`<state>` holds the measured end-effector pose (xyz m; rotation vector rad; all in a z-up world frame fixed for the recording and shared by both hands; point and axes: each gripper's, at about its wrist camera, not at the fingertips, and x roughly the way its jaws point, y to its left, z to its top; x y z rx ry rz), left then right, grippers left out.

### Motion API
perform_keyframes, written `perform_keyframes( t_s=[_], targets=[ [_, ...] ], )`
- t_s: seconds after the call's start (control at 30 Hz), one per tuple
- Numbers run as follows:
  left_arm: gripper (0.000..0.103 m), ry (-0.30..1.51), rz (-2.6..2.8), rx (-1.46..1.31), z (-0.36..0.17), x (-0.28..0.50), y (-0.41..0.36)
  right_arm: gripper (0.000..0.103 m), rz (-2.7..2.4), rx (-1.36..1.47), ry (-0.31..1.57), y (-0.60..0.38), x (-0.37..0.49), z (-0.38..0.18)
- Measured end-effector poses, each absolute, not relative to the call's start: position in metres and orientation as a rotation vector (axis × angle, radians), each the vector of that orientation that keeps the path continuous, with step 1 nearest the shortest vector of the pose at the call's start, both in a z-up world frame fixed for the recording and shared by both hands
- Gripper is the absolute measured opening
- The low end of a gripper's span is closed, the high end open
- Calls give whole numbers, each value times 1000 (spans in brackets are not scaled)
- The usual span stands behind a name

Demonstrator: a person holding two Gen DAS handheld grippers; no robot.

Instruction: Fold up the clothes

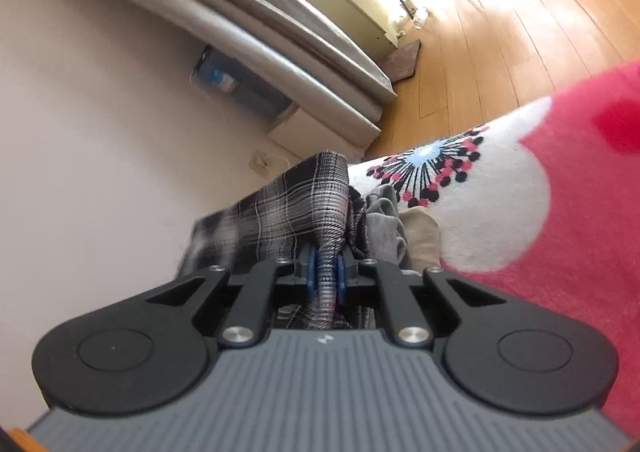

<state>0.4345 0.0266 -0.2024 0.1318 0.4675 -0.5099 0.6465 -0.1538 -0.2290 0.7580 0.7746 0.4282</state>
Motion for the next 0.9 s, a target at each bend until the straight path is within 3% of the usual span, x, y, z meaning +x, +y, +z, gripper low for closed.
perform_keyframes(
  t_s=[0.17,0.23,0.27,0.33,0.4,0.53,0.7,0.8,0.83,0.87,0.9],
  targets=[
    [51,460,-415,23,-184,427,103,14,391,433,622,-137,626,-158],
    [61,460,-304,-56,-183,436,141,17,460,315,611,-110,632,-129],
    [65,459,-249,-95,-183,440,159,21,506,266,618,-94,637,-116],
    [80,485,-175,-183,-194,463,196,54,613,199,672,-53,655,-102],
    [79,554,-140,-292,-213,496,237,63,675,123,735,-12,675,-99],
    [75,656,-270,-497,-244,537,282,67,654,-56,871,61,722,-115],
    [51,691,-392,-643,-269,545,293,76,586,-194,1004,116,770,-146],
    [29,674,-403,-665,-271,545,288,76,581,-198,1088,127,783,-158],
    [20,665,-394,-673,-270,542,288,68,598,-188,1137,129,788,-165],
    [18,658,-378,-698,-269,534,292,54,619,-178,1165,130,787,-167],
    [16,653,-358,-728,-267,524,294,27,640,-167,1185,130,784,-168]
  ],
)
